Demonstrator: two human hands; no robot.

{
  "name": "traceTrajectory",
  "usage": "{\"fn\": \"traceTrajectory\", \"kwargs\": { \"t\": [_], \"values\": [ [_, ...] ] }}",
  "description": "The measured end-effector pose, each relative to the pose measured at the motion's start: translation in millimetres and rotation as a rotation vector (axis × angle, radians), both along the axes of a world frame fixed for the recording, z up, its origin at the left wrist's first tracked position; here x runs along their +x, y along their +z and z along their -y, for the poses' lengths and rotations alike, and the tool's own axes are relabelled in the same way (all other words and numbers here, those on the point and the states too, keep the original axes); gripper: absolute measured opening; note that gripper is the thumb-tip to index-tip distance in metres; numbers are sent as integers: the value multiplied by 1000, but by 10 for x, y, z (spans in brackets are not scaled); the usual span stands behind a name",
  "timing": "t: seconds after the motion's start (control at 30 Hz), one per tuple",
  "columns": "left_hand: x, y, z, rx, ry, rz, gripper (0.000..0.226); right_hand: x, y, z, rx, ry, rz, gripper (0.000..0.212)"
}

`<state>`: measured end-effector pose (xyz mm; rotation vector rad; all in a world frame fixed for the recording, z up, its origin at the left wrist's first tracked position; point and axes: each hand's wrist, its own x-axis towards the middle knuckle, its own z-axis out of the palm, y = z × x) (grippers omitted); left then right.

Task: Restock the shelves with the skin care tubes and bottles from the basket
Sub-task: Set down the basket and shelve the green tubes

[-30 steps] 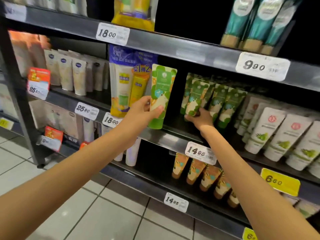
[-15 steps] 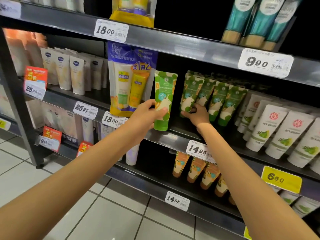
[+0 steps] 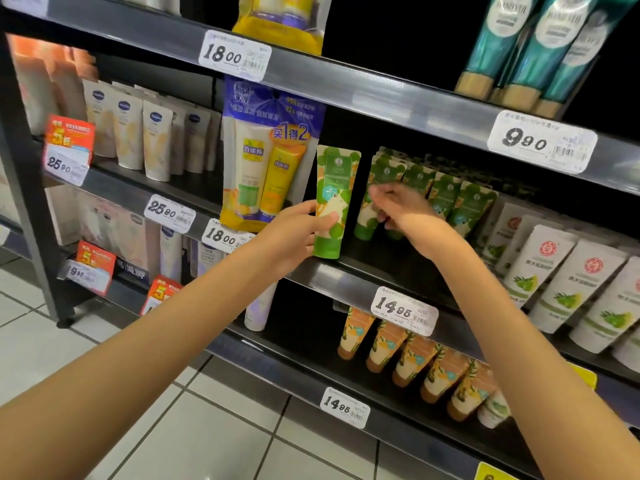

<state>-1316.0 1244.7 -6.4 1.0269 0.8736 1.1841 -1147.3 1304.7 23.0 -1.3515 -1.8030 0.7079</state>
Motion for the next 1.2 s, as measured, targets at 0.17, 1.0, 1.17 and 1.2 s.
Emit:
{"fn": "traceTrajectory", "kwargs": {
  "t": [0.17,1.0,1.17,1.2],
  "values": [
    [81,33,-16,-58,-132,250,26,-72,-45,257,-104,336,172,37],
    [1,-114,-135,-61,-91,-61,39,467,-488,-186,-14,-357,-104,54],
    [-12,-134,-132,-64,-93,-37,39,445,-500,-219,-28,-385,-119,57],
    [-14,-137,-127,-70,-92,-16,39,445,-501,-224,-50,-384,-122,59]
  ]
}}
